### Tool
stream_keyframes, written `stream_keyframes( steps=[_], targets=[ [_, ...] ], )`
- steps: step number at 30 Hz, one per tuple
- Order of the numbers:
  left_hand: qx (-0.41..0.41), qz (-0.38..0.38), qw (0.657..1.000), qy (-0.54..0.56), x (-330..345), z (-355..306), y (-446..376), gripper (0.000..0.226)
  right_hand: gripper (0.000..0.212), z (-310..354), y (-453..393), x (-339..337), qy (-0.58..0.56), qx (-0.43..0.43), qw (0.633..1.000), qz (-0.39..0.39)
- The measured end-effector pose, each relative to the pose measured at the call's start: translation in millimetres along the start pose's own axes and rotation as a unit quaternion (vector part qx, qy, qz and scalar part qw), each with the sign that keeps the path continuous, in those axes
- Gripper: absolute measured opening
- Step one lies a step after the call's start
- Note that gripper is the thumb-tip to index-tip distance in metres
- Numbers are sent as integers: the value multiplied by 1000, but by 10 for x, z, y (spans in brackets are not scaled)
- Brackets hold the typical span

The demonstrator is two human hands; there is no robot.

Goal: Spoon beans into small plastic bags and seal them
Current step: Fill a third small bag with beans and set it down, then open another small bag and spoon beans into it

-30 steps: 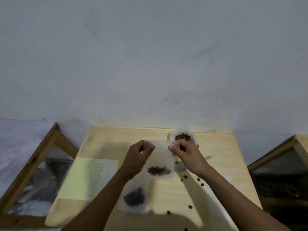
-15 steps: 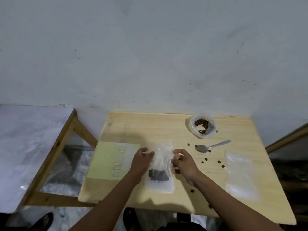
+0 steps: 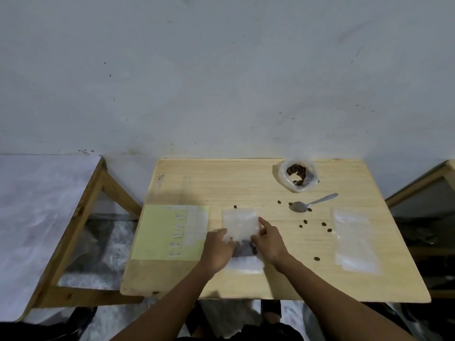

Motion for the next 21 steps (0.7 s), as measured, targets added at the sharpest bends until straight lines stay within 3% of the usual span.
stream_keyframes(
  steps=[6, 11, 15, 21],
  targets=[
    [46, -73, 996, -20, -26, -180, -7, 42, 61, -71, 55, -341, 27, -1, 999, -40],
    [140, -64, 988, 7, 259, -720, -152, 45, 47, -331, 34, -1066, 38, 2, 995, -92],
    [138, 9, 990, 28, 775, -1128, -232, 44, 60, -700, 50, -1637, 53, 59, 987, -143],
    [49, 202, 977, -34, 1646, -1496, -186, 42, 63, -1353, 176, -2174, 99, 138, 968, -187]
  ],
)
Point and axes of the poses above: each hand's wrist, its own y-axis away from the middle knuckle, its own x-axis out of the palm, z = x × y, the point moved 2 cm from there along -y, towards the middle knuckle, and after that the axes turned 6 degrees about y, right-handed, at the moved point
